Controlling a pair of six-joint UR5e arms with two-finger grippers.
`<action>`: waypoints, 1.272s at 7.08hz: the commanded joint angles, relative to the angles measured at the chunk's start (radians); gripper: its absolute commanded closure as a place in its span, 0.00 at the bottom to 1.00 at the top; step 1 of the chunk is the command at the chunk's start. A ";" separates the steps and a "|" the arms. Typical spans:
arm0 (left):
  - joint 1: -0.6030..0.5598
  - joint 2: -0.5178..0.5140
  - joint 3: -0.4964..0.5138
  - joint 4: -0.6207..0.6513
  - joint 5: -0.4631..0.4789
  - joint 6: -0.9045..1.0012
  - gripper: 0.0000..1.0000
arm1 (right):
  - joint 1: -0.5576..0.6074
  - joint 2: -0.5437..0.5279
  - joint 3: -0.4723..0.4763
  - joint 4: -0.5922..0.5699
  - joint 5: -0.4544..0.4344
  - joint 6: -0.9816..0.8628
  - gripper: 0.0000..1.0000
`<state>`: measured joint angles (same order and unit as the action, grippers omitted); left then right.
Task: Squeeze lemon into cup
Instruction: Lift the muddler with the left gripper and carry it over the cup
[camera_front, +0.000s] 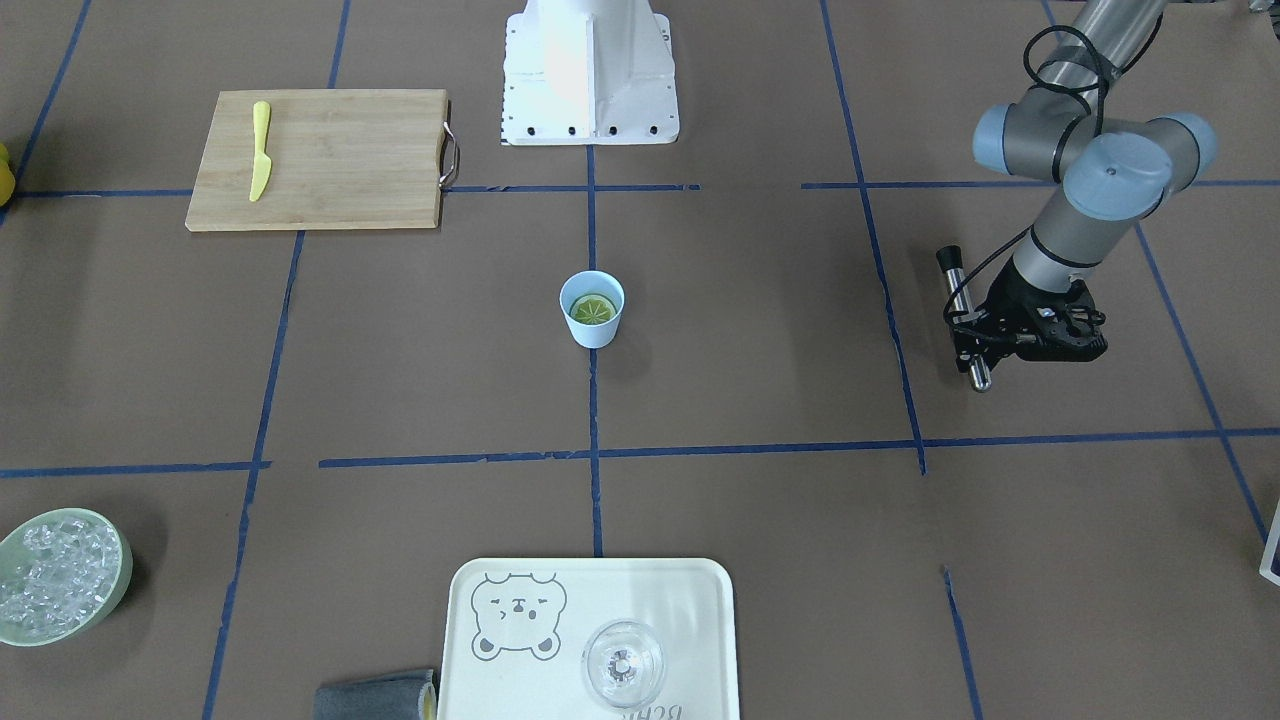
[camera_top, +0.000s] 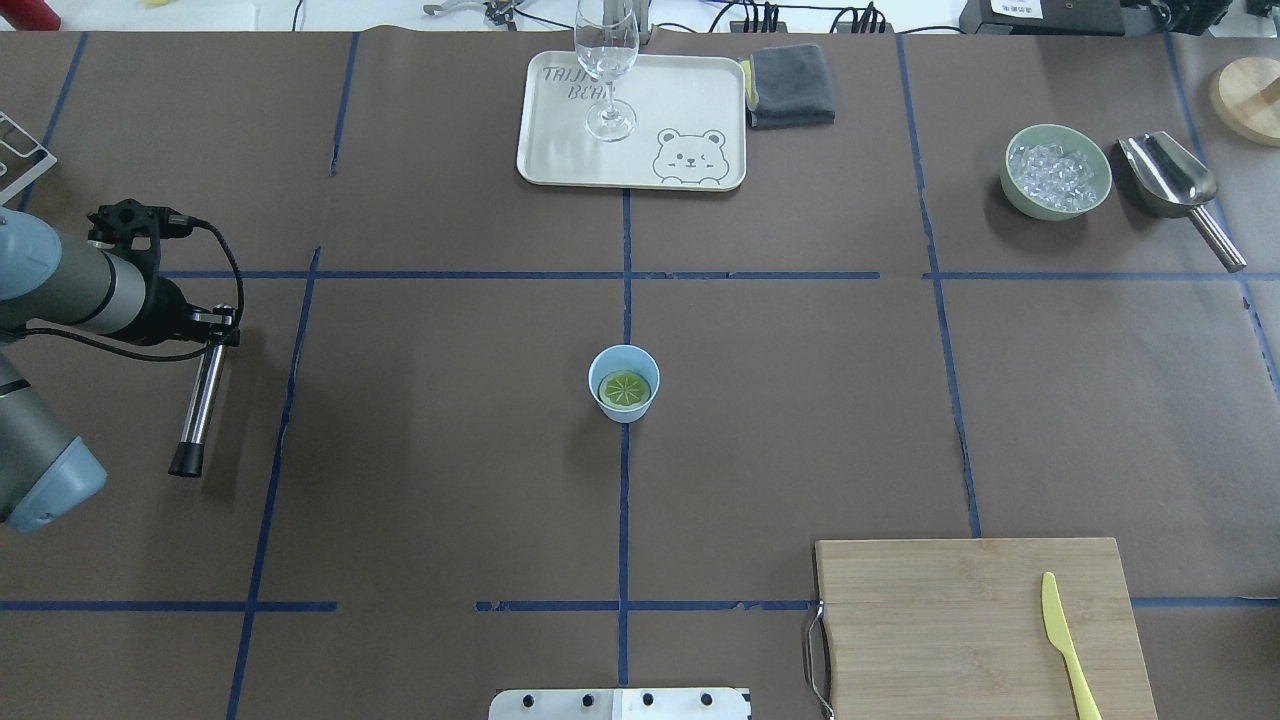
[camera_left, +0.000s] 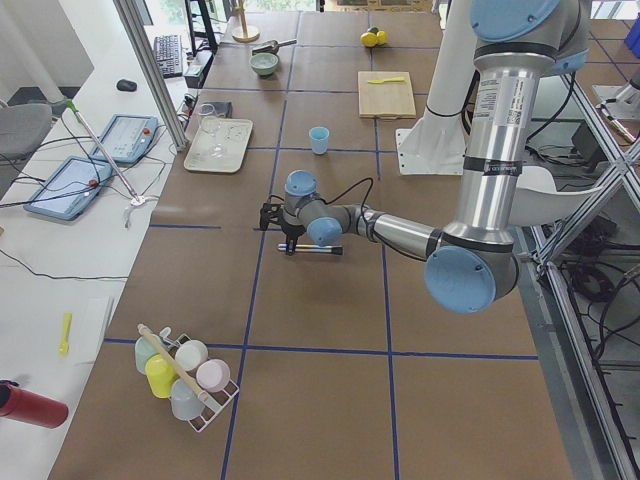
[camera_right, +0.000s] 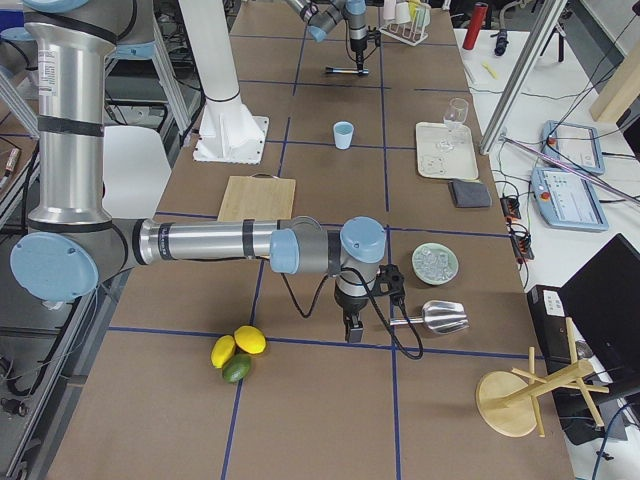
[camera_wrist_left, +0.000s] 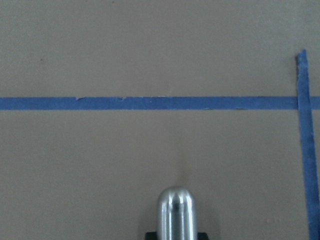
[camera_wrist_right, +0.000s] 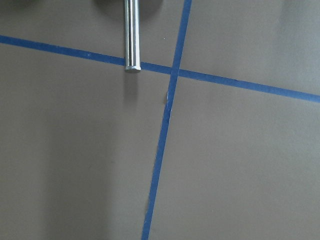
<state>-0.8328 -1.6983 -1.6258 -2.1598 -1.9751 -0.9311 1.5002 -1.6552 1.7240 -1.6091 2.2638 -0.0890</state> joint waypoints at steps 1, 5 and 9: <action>-0.026 -0.138 -0.054 -0.006 0.103 0.061 1.00 | 0.000 0.000 -0.003 0.000 -0.003 0.003 0.00; -0.019 -0.259 -0.053 -0.524 0.231 0.006 1.00 | 0.009 -0.014 -0.006 0.000 -0.004 -0.003 0.00; 0.128 -0.319 0.125 -1.152 0.367 0.285 1.00 | 0.040 -0.034 -0.004 0.000 -0.007 -0.005 0.00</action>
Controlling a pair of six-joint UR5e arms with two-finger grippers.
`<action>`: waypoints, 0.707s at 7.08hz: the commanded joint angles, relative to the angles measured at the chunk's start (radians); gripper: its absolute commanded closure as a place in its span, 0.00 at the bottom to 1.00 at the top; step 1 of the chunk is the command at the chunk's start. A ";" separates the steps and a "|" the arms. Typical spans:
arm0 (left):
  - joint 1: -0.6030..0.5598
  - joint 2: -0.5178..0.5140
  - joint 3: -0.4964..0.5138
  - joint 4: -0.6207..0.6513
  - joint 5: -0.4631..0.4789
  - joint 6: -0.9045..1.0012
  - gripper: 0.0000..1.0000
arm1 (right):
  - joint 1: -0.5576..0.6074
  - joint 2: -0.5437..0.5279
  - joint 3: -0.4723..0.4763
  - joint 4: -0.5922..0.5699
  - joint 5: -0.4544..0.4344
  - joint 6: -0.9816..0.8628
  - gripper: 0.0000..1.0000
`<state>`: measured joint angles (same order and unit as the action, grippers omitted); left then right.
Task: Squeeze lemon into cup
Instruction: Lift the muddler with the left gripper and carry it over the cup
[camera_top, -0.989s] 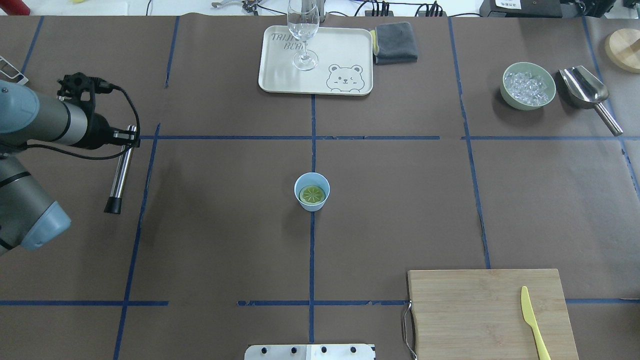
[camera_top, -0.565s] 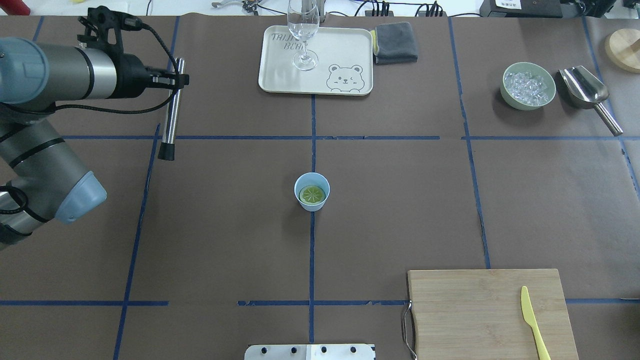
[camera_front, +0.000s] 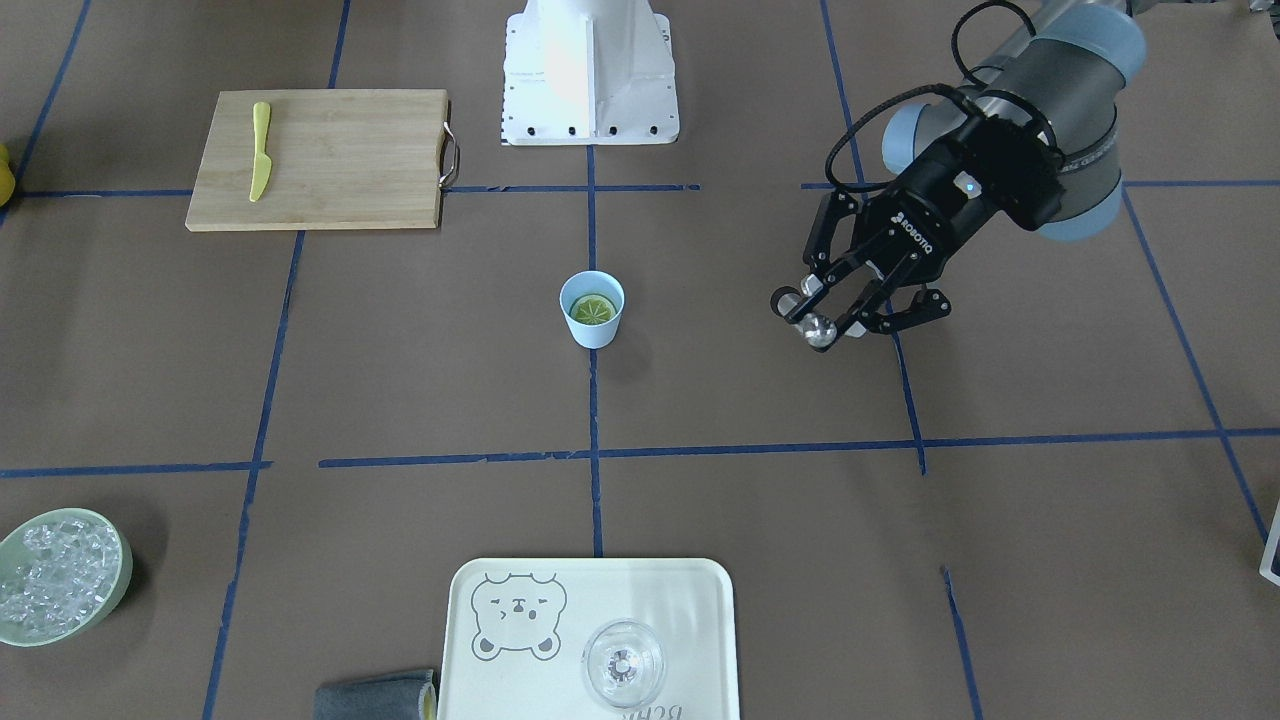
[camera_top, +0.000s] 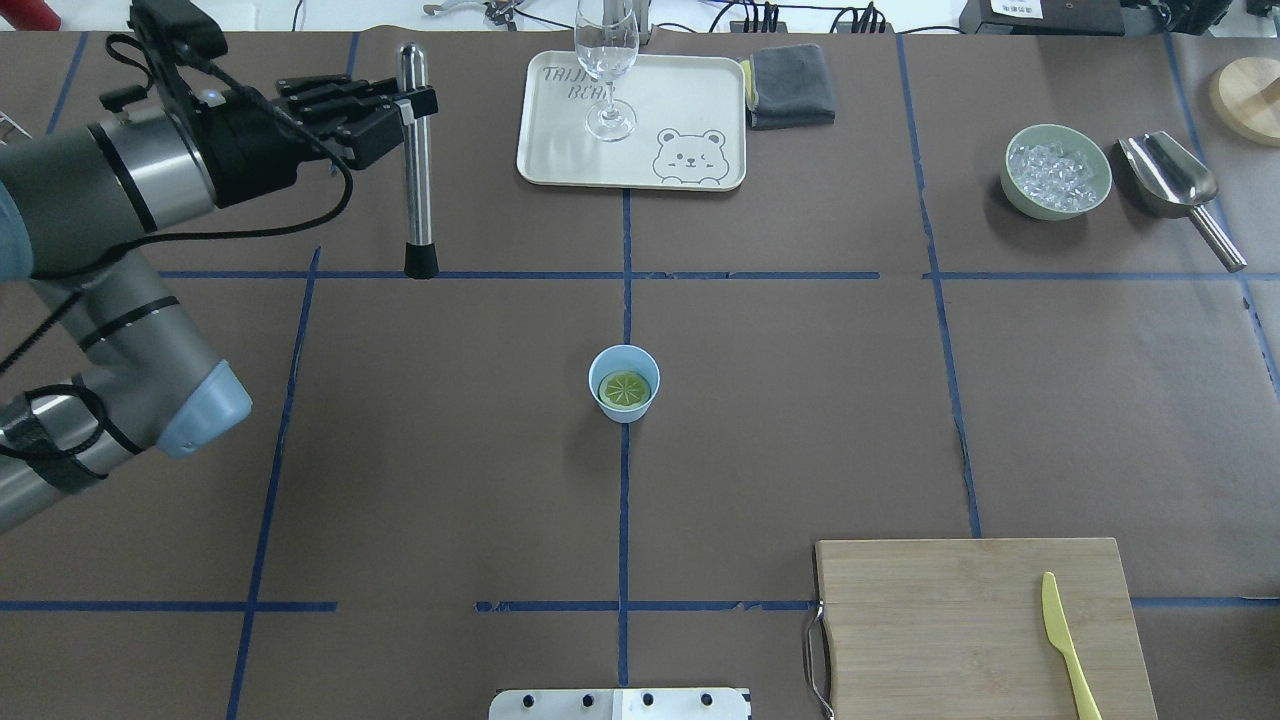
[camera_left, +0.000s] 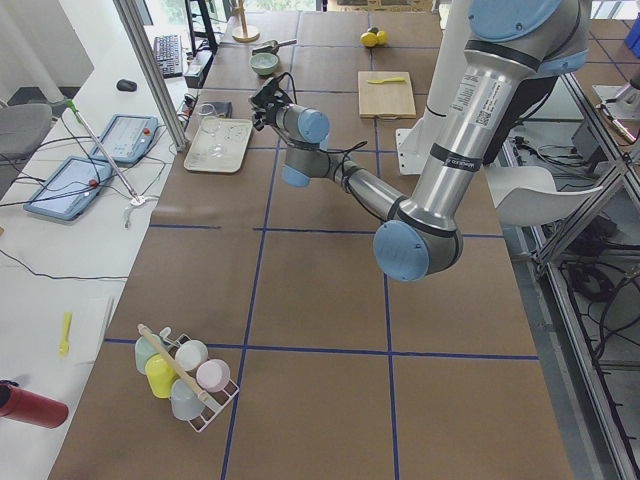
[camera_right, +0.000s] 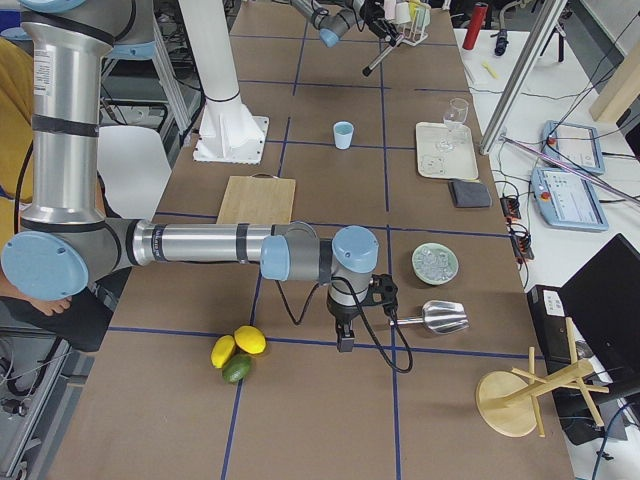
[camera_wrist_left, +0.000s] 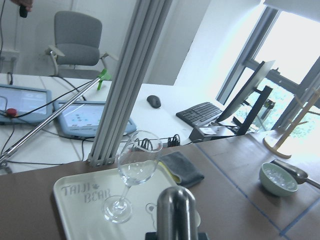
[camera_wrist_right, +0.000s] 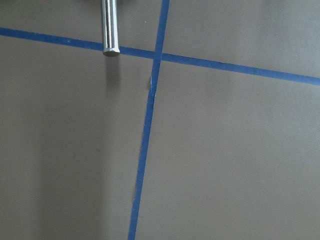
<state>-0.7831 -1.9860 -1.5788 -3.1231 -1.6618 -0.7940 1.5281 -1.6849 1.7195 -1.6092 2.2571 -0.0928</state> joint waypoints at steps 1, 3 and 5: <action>0.112 -0.081 0.170 -0.327 0.053 0.250 1.00 | 0.013 -0.012 -0.001 0.000 -0.004 -0.001 0.00; 0.201 -0.144 0.212 -0.428 0.083 0.271 1.00 | 0.015 -0.016 -0.003 0.000 -0.004 0.001 0.00; 0.318 -0.247 0.351 -0.605 0.256 0.385 1.00 | 0.021 -0.027 -0.001 0.002 -0.004 0.001 0.00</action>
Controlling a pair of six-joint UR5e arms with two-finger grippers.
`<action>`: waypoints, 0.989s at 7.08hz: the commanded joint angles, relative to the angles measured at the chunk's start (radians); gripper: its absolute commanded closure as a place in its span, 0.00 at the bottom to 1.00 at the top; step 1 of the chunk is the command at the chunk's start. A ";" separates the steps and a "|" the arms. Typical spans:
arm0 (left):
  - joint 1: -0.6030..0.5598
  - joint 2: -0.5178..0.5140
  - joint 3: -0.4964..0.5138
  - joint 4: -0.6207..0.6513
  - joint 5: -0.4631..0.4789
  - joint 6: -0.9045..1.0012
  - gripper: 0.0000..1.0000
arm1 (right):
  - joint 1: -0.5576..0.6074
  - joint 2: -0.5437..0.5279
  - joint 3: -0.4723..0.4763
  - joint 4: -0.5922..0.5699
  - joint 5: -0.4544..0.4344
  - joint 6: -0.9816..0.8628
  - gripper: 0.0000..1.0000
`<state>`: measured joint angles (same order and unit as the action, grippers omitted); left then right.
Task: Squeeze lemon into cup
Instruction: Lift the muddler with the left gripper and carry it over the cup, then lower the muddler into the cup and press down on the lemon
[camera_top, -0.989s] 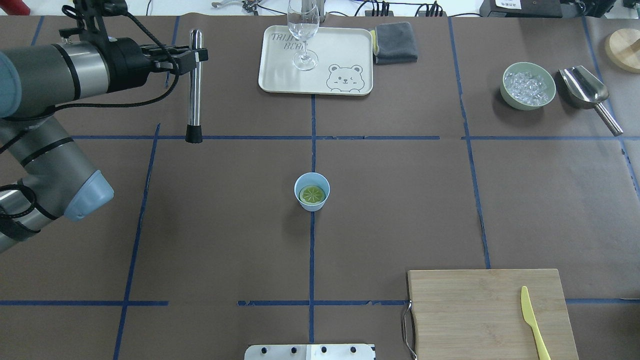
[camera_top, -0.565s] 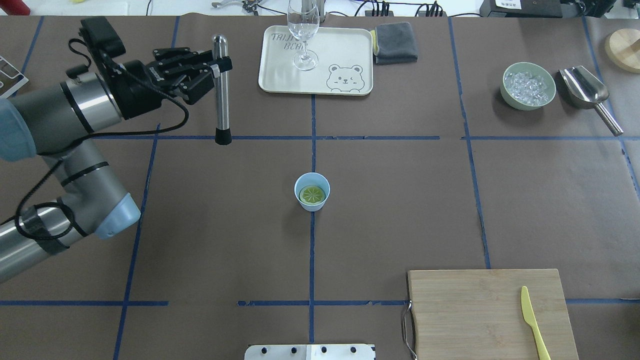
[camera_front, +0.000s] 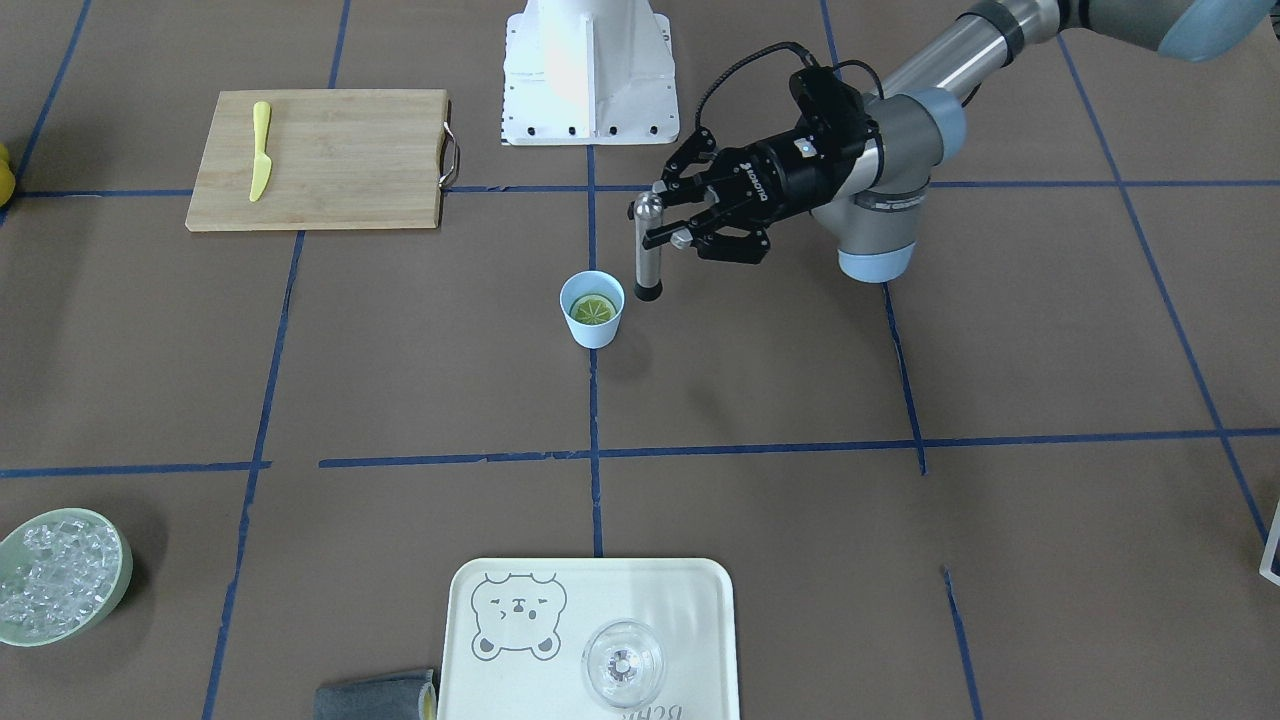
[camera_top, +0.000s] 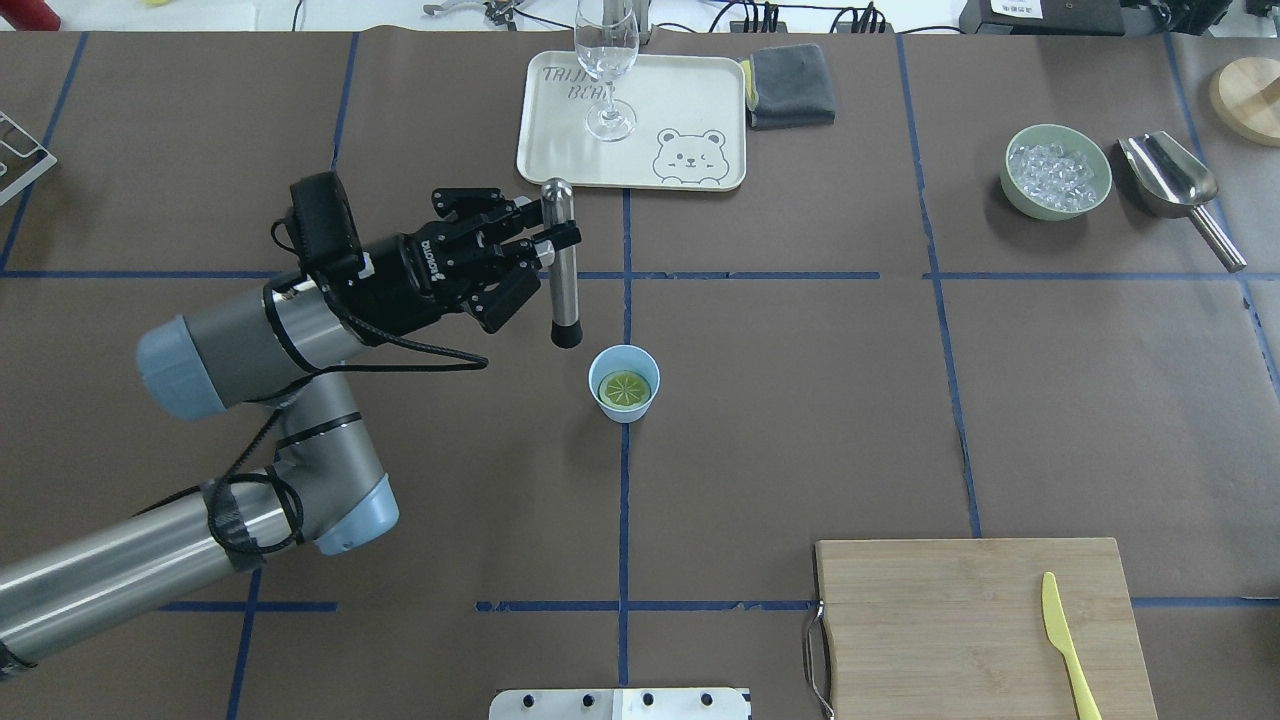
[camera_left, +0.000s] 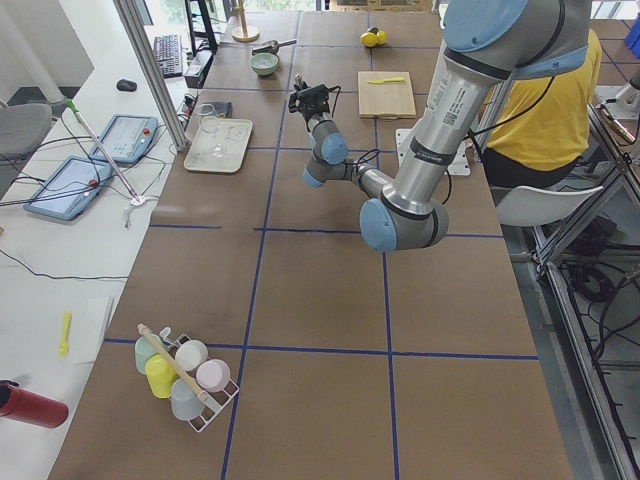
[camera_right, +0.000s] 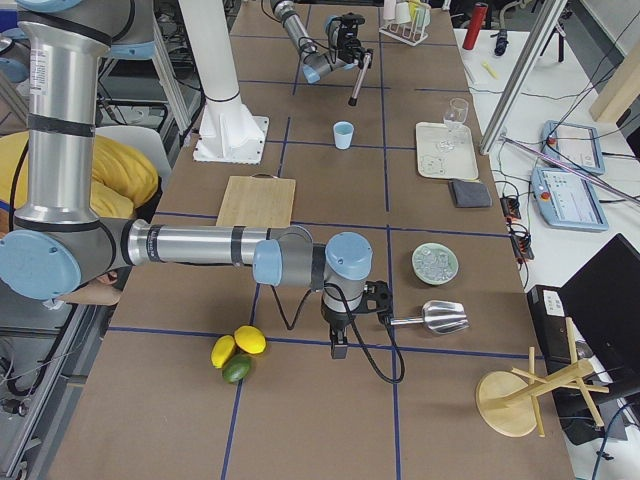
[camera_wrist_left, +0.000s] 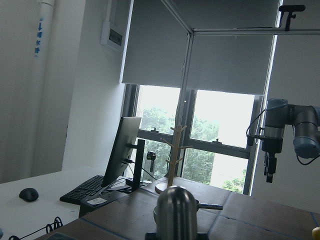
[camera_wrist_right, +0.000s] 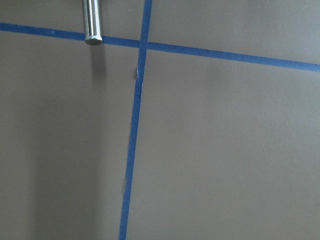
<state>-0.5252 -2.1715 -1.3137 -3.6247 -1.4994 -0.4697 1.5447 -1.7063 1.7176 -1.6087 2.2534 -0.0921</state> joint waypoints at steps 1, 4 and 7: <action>0.066 -0.080 0.099 -0.112 0.102 0.091 1.00 | 0.009 -0.006 0.000 0.000 -0.002 0.000 0.00; 0.079 -0.134 0.189 -0.111 0.105 0.130 1.00 | 0.012 -0.012 0.000 0.001 -0.002 0.000 0.00; 0.103 -0.126 0.202 -0.112 0.114 0.164 1.00 | 0.020 -0.015 -0.001 0.001 -0.002 -0.001 0.00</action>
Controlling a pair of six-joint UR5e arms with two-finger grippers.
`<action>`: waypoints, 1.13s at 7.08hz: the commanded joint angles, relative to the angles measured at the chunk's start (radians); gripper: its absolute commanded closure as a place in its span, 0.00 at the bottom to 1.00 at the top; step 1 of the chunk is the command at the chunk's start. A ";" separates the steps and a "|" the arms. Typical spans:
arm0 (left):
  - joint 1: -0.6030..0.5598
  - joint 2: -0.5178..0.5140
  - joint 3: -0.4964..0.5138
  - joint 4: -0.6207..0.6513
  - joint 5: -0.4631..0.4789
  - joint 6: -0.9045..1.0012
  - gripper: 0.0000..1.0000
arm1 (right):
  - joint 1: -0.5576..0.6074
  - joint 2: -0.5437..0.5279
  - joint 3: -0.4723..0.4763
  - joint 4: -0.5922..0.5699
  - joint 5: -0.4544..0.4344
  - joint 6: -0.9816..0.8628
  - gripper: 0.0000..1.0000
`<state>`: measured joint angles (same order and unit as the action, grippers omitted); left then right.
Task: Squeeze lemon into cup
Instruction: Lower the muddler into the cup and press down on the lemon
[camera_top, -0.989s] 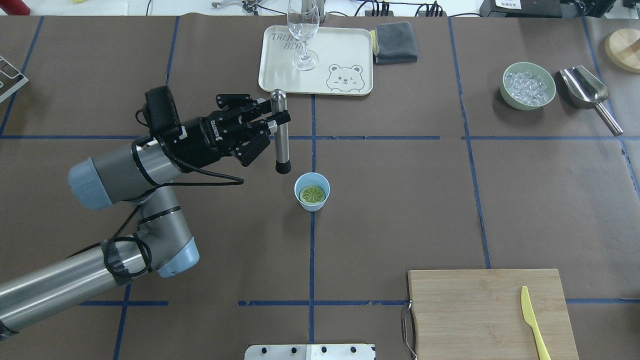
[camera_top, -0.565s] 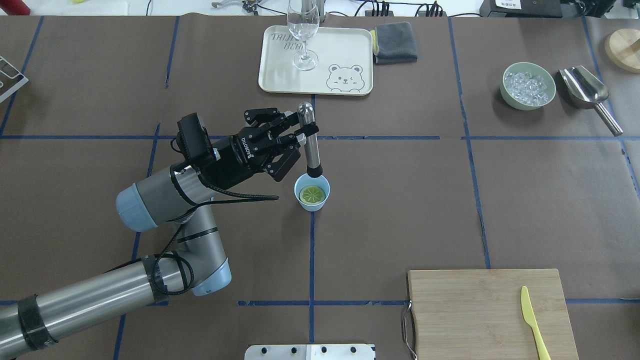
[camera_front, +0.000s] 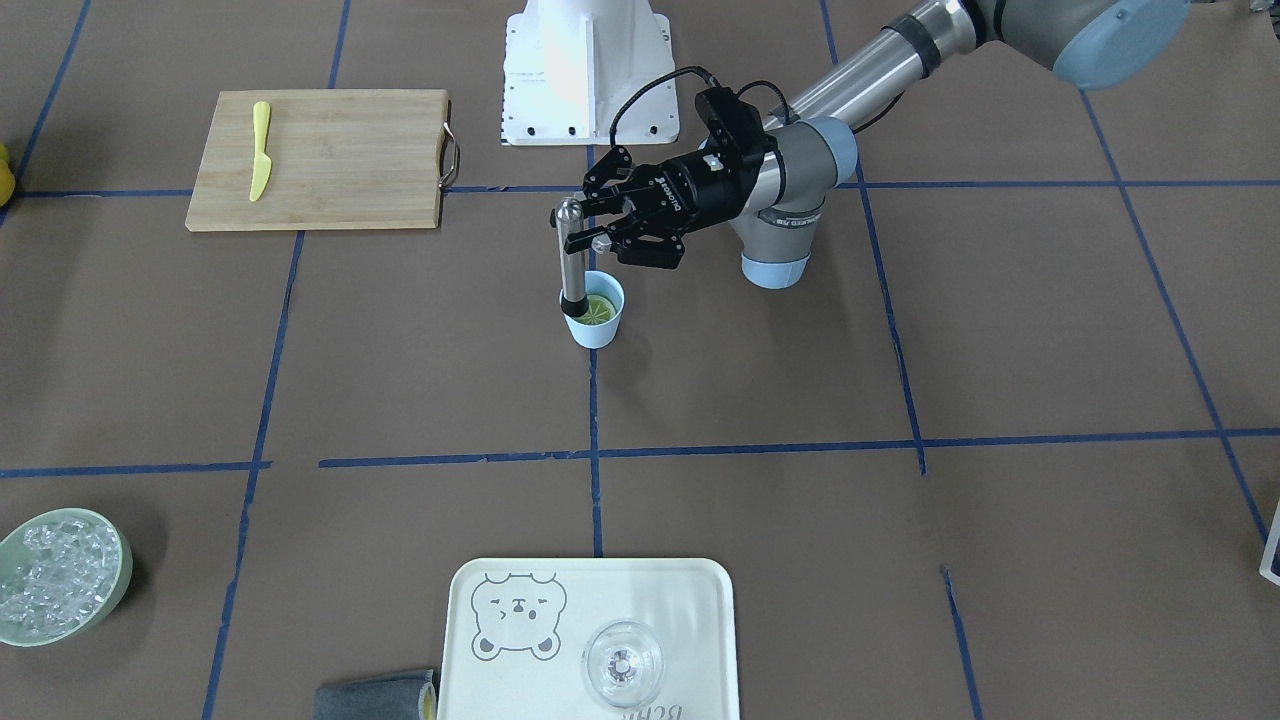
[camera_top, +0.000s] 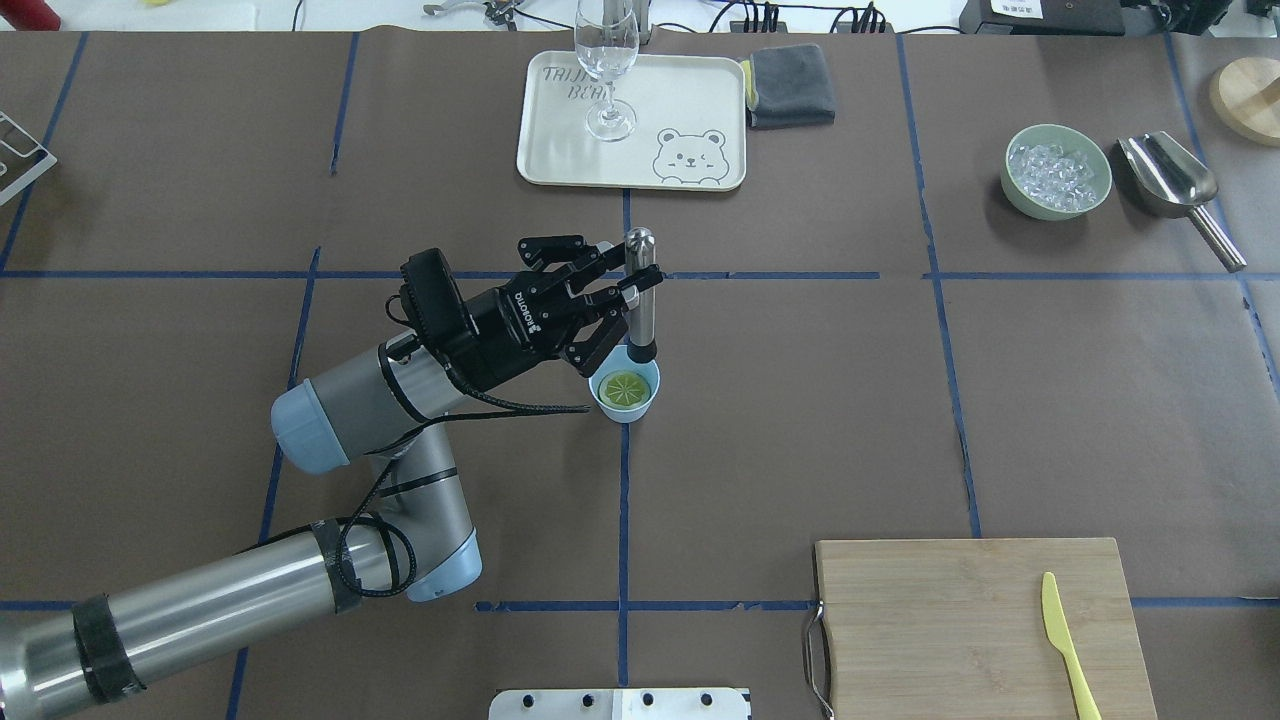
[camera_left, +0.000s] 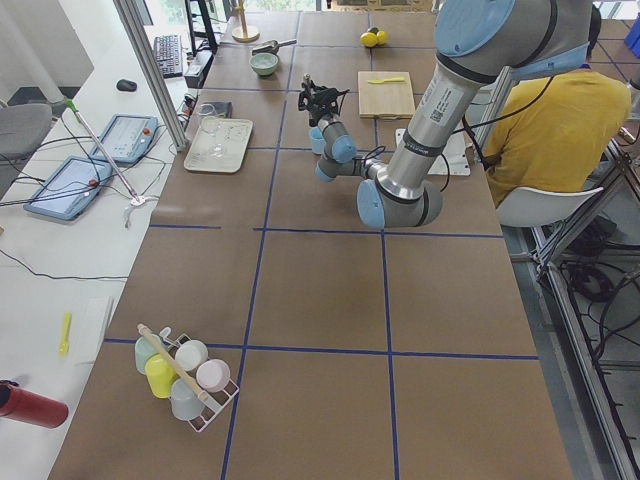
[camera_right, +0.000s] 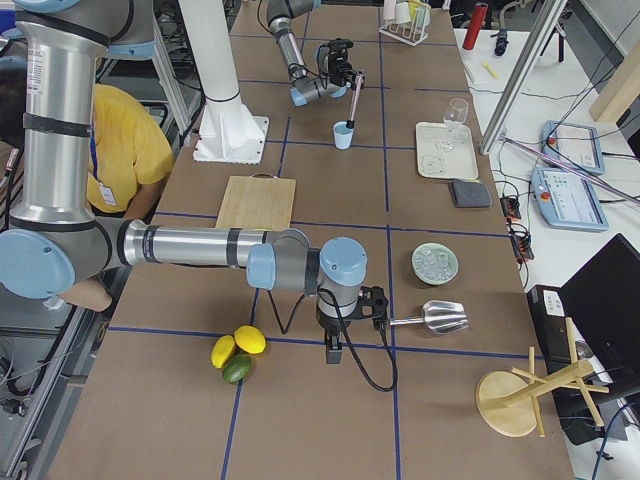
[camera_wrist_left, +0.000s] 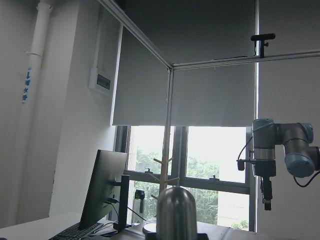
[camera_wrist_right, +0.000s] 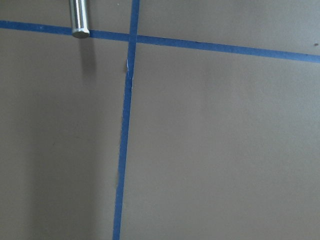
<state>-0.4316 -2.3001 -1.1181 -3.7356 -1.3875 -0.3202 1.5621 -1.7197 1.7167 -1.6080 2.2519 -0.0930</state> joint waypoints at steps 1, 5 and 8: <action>0.013 0.014 0.001 -0.003 0.002 0.015 1.00 | 0.003 -0.003 0.000 0.000 0.000 0.001 0.00; 0.062 0.045 0.014 -0.010 0.048 0.061 1.00 | 0.006 -0.003 -0.006 0.000 0.000 -0.001 0.00; 0.083 0.047 0.029 -0.007 0.065 0.062 1.00 | 0.006 -0.001 -0.017 0.000 -0.009 0.001 0.00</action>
<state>-0.3538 -2.2540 -1.0961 -3.7446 -1.3283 -0.2598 1.5676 -1.7222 1.7055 -1.6076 2.2445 -0.0933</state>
